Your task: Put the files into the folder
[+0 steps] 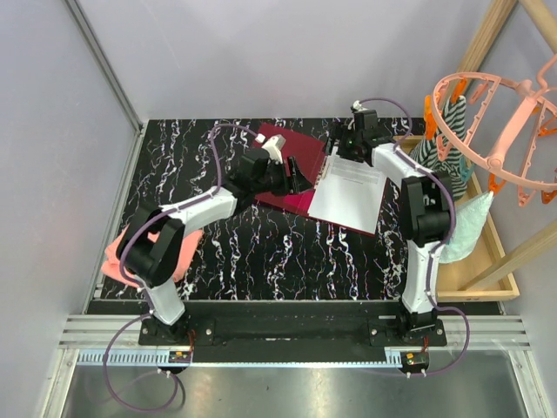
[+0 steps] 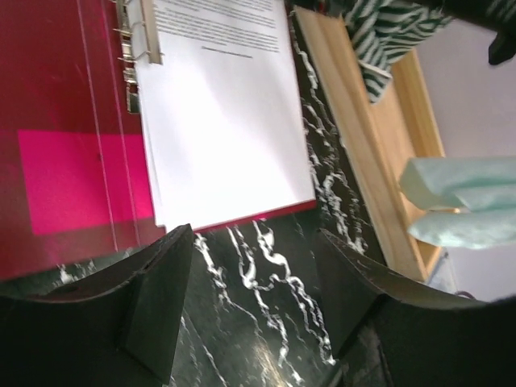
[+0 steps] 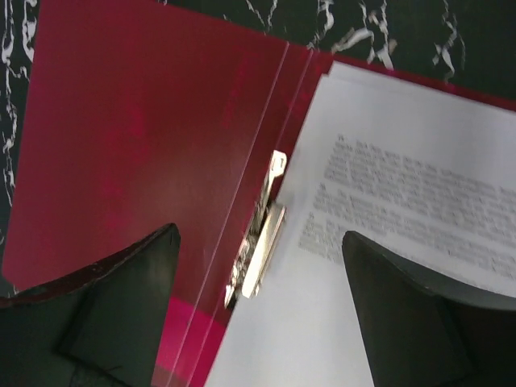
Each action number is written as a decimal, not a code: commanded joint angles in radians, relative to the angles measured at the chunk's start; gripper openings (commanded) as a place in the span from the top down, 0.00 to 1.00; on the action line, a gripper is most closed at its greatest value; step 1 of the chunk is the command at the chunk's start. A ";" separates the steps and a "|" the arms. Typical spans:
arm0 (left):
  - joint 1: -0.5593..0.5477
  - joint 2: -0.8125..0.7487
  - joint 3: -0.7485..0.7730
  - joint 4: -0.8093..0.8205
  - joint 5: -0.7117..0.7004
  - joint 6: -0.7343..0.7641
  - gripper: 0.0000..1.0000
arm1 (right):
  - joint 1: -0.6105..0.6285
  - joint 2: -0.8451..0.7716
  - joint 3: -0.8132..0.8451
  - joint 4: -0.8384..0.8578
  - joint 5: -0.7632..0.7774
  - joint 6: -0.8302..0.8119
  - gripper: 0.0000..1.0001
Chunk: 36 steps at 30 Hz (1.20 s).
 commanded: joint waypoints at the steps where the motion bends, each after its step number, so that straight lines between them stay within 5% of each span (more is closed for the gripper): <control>1: 0.010 0.057 0.108 0.084 -0.042 0.102 0.36 | -0.001 0.132 0.168 0.084 -0.088 0.069 0.16; 10: 0.059 0.246 0.289 0.090 0.082 0.153 0.25 | -0.006 0.284 0.302 0.091 -0.164 0.053 0.18; 36: 0.090 0.266 0.223 0.178 0.121 0.183 0.22 | -0.008 0.392 0.398 0.065 -0.244 0.066 0.24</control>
